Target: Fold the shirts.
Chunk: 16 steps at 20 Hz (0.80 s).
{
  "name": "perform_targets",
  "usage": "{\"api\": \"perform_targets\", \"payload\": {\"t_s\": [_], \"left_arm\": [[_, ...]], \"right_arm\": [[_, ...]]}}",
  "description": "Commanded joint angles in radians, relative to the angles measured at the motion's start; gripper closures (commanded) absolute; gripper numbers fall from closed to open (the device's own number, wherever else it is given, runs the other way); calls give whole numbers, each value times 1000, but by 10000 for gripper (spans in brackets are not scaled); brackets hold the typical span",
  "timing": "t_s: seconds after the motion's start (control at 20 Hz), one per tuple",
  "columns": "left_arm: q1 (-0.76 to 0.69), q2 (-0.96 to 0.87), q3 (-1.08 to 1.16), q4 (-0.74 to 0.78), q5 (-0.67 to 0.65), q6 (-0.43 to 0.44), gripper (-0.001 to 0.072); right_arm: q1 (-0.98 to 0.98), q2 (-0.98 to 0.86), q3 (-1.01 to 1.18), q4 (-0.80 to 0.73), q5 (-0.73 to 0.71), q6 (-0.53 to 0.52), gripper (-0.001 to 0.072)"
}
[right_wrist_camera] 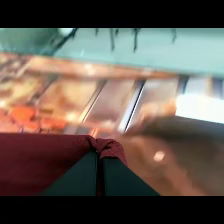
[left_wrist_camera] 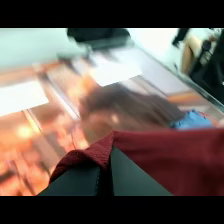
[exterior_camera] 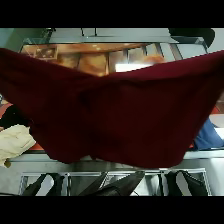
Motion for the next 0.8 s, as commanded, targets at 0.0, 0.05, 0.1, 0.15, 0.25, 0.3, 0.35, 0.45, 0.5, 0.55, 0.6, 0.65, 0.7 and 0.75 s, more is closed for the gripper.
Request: {"api": "perform_targets", "payload": {"t_s": [0.0,0.05,0.1,0.15,0.25,0.3,0.35,0.45,0.5,0.55,0.6,0.65,0.7,0.75], "left_arm": [[-198,-201,-92,180,93,3,686],[-235,-259,-119,206,123,11,686],[-271,-336,-143,235,166,17,685],[-298,-412,-147,258,198,18,686],[-326,-555,-107,286,228,17,685],[-335,-629,-63,297,229,8,686],[-341,-690,-18,301,229,-7,686],[-343,-793,74,301,229,-42,686],[-343,-834,121,302,226,-66,686],[-343,-864,162,312,215,-85,686],[-343,-883,200,359,203,-121,686],[-348,-897,231,429,187,-159,686],[-357,-906,254,498,167,-195,686],[-365,-913,269,560,153,-217,686]], "right_arm": [[75,-198,-167,-5,-28,-37,697],[94,-253,-203,-5,-62,-60,697],[107,-325,-234,-5,-105,-74,697],[120,-400,-243,-5,-134,-81,697],[134,-546,-239,18,-173,-85,697],[134,-611,-235,38,-187,-100,697],[134,-679,-218,54,-190,-105,697],[132,-785,-162,66,-185,-101,697],[132,-819,-134,67,-182,-96,698],[131,-844,-106,66,-179,-89,698],[130,-858,-83,62,-168,-89,698],[127,-863,-70,41,-156,-81,698],[124,-863,-70,5,-156,-66,698],[124,-864,-70,-50,-156,-45,697]]}}
